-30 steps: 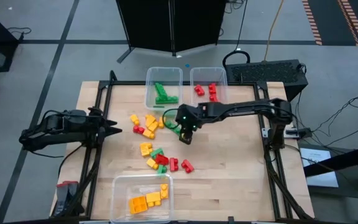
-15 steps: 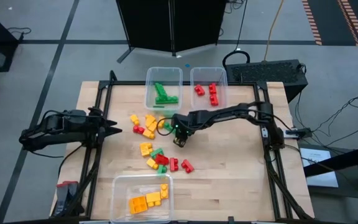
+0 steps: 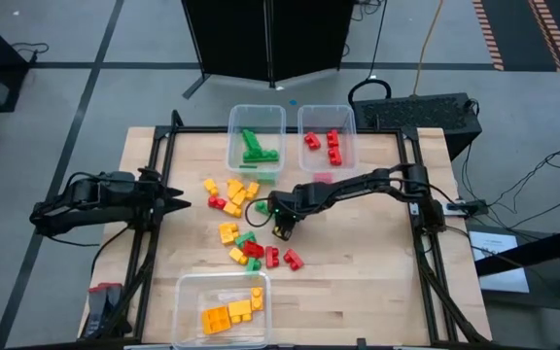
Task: Sort blocks
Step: Put the green game piece into the top left transparent bin
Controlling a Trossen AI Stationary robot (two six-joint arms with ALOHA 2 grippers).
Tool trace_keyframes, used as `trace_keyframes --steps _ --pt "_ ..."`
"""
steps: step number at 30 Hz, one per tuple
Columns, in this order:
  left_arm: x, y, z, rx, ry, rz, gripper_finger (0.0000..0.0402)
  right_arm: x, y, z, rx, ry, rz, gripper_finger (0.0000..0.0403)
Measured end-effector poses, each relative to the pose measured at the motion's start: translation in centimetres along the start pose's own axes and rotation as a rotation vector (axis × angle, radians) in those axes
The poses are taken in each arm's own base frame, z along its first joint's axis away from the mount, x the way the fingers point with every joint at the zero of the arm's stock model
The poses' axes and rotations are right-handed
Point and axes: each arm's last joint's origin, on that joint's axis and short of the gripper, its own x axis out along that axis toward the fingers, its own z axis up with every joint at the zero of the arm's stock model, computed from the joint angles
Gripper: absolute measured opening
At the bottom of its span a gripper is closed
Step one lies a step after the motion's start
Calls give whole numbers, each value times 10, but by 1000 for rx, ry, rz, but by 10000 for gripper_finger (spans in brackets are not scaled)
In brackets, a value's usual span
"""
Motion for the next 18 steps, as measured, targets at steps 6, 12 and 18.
trace_keyframes --steps 6,12,18 --pt "0 0 0 1 0 0 210 -34 17 -3 -15 -33 61 118" --pt "0 0 0 4 2 -2 210 -93 20 5 -12 -182 118 118" --pt "0 0 0 5 3 -3 210 -146 -1 33 39 -507 105 118"
